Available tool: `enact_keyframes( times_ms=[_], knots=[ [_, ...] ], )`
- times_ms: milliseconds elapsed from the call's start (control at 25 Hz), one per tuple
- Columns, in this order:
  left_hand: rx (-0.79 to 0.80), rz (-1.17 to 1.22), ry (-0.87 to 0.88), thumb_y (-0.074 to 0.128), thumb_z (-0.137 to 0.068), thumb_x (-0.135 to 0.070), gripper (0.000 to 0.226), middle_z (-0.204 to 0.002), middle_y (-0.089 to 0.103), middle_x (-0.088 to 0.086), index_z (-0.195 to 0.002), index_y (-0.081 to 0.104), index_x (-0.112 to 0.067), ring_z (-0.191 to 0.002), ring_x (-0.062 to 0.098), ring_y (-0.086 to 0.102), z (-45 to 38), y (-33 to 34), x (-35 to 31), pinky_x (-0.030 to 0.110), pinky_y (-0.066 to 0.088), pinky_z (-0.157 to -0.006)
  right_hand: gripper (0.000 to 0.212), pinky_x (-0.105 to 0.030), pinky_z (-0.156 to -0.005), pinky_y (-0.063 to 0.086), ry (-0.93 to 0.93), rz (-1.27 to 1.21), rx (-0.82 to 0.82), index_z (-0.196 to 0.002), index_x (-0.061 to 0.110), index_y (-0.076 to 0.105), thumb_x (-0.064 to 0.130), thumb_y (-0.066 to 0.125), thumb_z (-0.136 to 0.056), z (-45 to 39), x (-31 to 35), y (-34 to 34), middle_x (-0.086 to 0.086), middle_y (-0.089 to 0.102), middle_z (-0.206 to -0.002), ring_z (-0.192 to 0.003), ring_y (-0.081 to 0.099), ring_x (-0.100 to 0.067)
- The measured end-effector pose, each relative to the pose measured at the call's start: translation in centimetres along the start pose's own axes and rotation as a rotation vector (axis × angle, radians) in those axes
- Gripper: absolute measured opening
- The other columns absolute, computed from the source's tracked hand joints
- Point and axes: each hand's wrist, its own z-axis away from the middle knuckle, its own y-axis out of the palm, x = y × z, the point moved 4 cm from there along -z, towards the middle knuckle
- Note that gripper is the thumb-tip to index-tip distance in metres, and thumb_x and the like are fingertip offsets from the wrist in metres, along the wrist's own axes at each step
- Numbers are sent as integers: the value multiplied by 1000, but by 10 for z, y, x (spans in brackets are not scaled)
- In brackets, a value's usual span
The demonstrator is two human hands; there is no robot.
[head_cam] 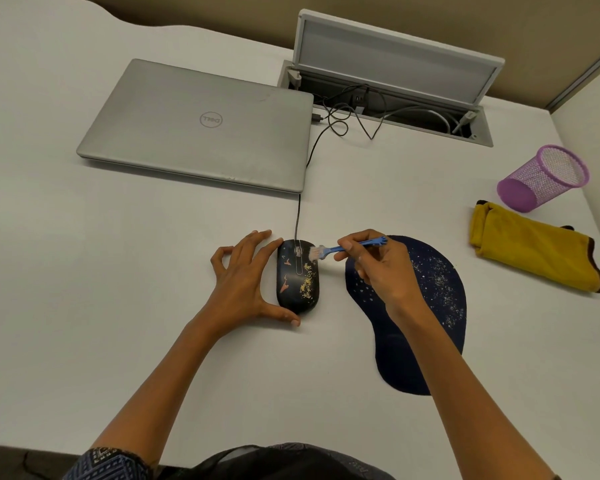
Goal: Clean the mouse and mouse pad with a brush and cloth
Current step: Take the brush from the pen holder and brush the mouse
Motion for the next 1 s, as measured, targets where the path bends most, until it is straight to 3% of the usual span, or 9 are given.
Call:
enact_keyframes(
  times_ms=[120,320,520,720,880,1000],
  knots=[
    [-6,-8,2,60,-37,-83,125,-152,17,-4,-143,23,-29,-142,12,5,0,1,1,39,0,-109,10,-12,-45,36,4,-37,-50,-88,16,68,24,62,-88,-2,2,-5,1,73,-74,-43,40,-2],
    [2,-4,-7,61,-38,-81,124,-153,16,-1,-143,22,-28,-142,15,5,-1,1,0,40,-1,-109,12,-11,-44,34,1,-18,42,-89,15,69,25,63,-87,6,0,7,0,73,-74,-45,40,-1],
    [-5,-2,1,59,-37,-84,125,-153,15,-4,-143,21,-30,-142,12,3,0,1,1,36,-2,-108,8,-11,-48,36,48,-37,-59,-89,18,68,22,62,-88,4,-2,-5,1,72,-75,-45,41,0],
    [0,-5,-4,60,-38,-82,124,-153,16,-3,-143,21,-29,-142,13,4,-1,2,1,38,-1,-109,10,-11,-44,36,10,-54,50,-90,15,69,21,62,-88,11,1,7,4,72,-70,-45,40,-1],
    [-7,-10,-1,61,-37,-83,125,-152,16,-3,-143,22,-29,-142,13,4,-1,2,1,39,0,-109,8,-14,-48,37,42,-33,-53,-89,20,68,23,61,-88,9,-1,-5,2,72,-75,-47,41,-1],
    [-7,2,-1,60,-37,-84,125,-152,16,-3,-143,22,-30,-141,12,4,-1,3,1,38,-1,-109,9,-13,-45,35,13,-63,-7,-89,18,70,22,63,-87,11,2,-1,1,72,-73,-48,38,-2]
  ],
)
